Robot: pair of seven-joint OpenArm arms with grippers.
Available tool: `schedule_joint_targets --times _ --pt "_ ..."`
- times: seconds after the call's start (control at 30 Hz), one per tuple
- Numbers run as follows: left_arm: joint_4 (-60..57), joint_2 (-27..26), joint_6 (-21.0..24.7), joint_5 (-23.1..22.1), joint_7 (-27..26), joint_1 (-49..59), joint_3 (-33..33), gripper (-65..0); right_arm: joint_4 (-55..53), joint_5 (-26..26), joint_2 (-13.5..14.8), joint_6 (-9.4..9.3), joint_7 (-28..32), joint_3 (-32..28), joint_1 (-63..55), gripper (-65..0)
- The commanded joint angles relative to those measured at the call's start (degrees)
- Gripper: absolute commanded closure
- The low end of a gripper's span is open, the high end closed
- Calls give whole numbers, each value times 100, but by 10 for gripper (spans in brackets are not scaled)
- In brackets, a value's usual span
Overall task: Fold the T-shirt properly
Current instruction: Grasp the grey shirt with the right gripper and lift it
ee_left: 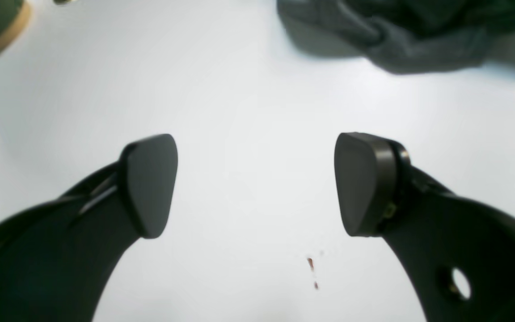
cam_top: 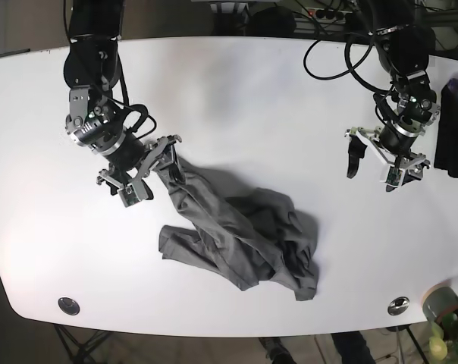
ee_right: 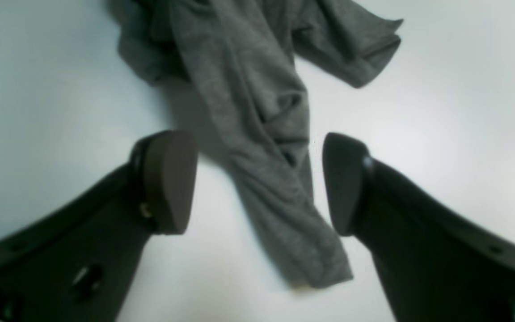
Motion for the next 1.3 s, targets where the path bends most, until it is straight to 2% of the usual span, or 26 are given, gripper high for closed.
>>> schedule_joint_targets --times 0.0,0.13,0.33,0.4,0.53,0.87,1.07,1.27 --pt "115 83 58 -56 -133 -75 -39 -504 -72 82 22 50 153 -119 241 -441" --pt "115 189 67 -56 -133 84 -48 -504 -398 38 39 50 153 -532 522 -438" --pt "71 206 67 -56 -133 304 -39 -504 -591 -1008 48 50 153 -1798 1006 -438" --pt "71 206 67 -56 -133 383 -39 -504 -758 -1403 -145 77 162 -2193 1226 -438" --pt "80 206 67 -56 -133 497 -39 -504 -1250 -1790 -418 94 214 -2563 1577 -438" --pt "71 206 67 -56 -133 655 -21 -504 -3272 -1887 -1007 94 1111 -3011 2448 -438" --pt "71 206 67 -56 -133 682 -21 -504 -4424 -1887 -1218 94 1735 -3029 2817 -438" --pt "62 277 41 -56 -133 682 -12 -504 -5303 -1887 -1297 59 2430 -3020 3107 -438"
